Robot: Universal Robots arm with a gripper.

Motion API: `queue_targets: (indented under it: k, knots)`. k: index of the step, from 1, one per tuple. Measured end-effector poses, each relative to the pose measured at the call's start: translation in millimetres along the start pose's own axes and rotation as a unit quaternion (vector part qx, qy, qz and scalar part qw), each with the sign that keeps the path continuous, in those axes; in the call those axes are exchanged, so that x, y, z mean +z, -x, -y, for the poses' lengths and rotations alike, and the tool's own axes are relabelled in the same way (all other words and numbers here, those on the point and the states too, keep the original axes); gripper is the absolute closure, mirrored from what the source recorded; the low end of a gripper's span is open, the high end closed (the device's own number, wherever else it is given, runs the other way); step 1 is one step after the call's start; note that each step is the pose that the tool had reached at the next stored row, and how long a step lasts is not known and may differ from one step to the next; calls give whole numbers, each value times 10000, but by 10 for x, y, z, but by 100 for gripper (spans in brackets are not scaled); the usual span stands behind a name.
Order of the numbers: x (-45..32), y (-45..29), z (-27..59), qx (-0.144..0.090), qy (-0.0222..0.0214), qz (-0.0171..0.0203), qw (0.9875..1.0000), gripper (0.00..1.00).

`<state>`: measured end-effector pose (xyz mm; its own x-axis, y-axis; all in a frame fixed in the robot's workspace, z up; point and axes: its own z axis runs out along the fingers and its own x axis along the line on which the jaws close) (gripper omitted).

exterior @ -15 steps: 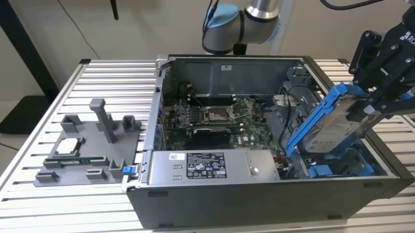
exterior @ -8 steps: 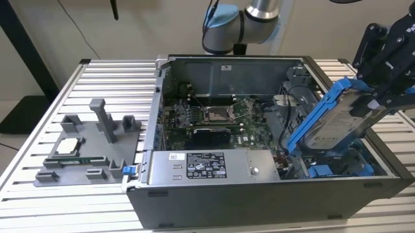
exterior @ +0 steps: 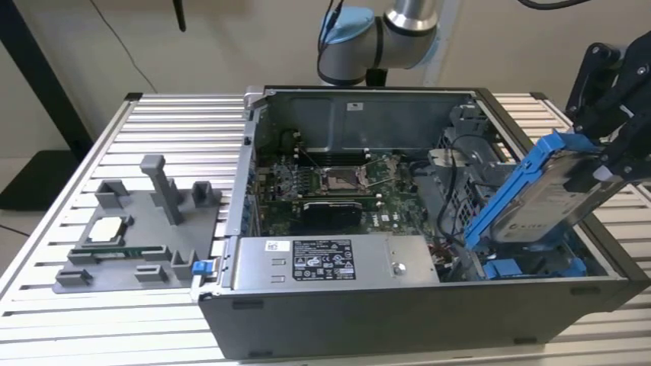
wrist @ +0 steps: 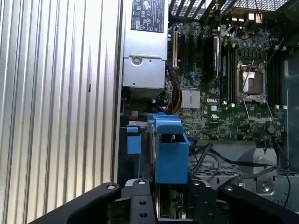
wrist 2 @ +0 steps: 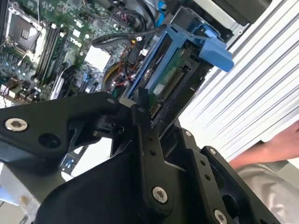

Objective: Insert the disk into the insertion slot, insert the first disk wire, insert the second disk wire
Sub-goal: 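Insert the disk into the insertion slot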

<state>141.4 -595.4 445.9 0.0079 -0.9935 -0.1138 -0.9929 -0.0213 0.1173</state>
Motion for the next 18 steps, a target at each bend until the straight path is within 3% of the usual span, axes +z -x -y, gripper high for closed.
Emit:
queue_targets:
  k: [4,10,18]
  knots:
    - [3,-21,-3,-4,-154,-122,9998,100]
    - [39,-7,2,-2,-267,-129,9996,100]
    - [85,36,-3,96,-309,-120,9994,100]
